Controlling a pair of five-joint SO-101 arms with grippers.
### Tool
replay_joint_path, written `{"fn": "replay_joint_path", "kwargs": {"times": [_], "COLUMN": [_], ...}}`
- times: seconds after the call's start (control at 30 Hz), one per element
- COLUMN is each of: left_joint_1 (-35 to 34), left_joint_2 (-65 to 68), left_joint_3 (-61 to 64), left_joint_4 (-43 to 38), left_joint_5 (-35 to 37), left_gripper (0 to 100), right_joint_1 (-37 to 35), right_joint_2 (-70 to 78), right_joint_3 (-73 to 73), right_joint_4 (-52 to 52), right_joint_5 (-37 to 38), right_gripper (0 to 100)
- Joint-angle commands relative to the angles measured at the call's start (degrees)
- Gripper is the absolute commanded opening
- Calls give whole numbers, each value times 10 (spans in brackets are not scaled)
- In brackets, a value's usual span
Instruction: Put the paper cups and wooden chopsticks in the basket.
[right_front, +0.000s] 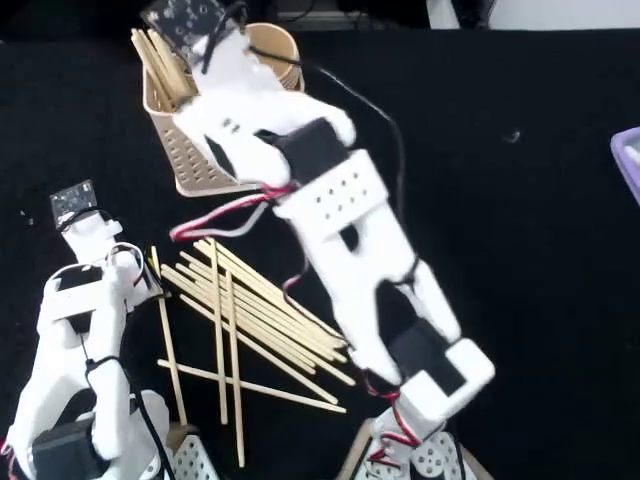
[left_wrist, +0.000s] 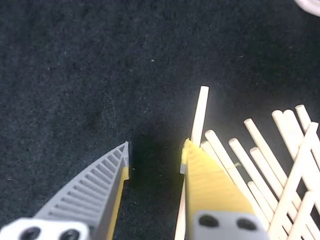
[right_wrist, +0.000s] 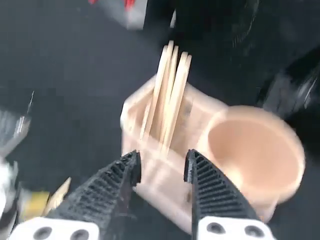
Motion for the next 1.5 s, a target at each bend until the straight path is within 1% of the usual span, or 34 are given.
{"fn": "replay_joint_path", "kwargs": {"times": [0.0, 0.07, 0.13, 0.2, 0.3, 0.37, 0.47, 0.53, 0.63, 0.77, 0.83, 0.93, 1.07, 1.23, 1.27, 1.4, 1.47], "left_joint_1": [-1, -1, -1, -1, -1, -1, -2, -2, -2, -2, -2, -2, -2, -2, -2, -2, -2], "left_joint_2": [-16, -16, -16, -16, -16, -16, -16, -16, -16, -16, -16, -16, -16, -16, -16, -16, -16], "left_joint_3": [-6, -6, -6, -6, -6, -6, -6, -6, -6, -6, -6, -6, -7, -7, -7, -7, -7], "left_joint_4": [-4, -4, -4, -4, -3, -3, -3, -3, -4, -4, -4, -4, -4, -4, -4, -3, -3], "left_joint_5": [-4, -4, -4, -4, -4, -4, -4, -4, -4, -4, -4, -4, -4, -4, -4, -4, -4], "left_gripper": [177, 177, 177, 177, 177, 177, 177, 177, 177, 177, 177, 177, 177, 177, 177, 177, 177], "right_joint_1": [0, -9, -25, -46, -76, -91, -104, -105, -119, -176, -193, -193, -175, -172, -171, -169, -168], "right_joint_2": [-50, -64, -84, -104, -129, -138, -141, -140, -140, -140, -137, -108, -47, -19, -17, -15, -15], "right_joint_3": [-8, 36, 113, 219, 407, 520, 636, 684, 718, 727, 728, 724, 717, 669, 669, 668, 668], "right_joint_4": [128, 153, 155, 117, -9, -110, -236, -297, -348, -355, -357, -362, -384, -325, -323, -324, -324], "right_joint_5": [-3, -5, -5, -6, -20, -56, -104, -124, -137, -152, -151, -151, -151, -147, -147, -146, -145], "right_gripper": [148, 149, 149, 149, 168, 220, 299, 319, 314, 315, 315, 315, 315, 307, 283, 116, 54]}}
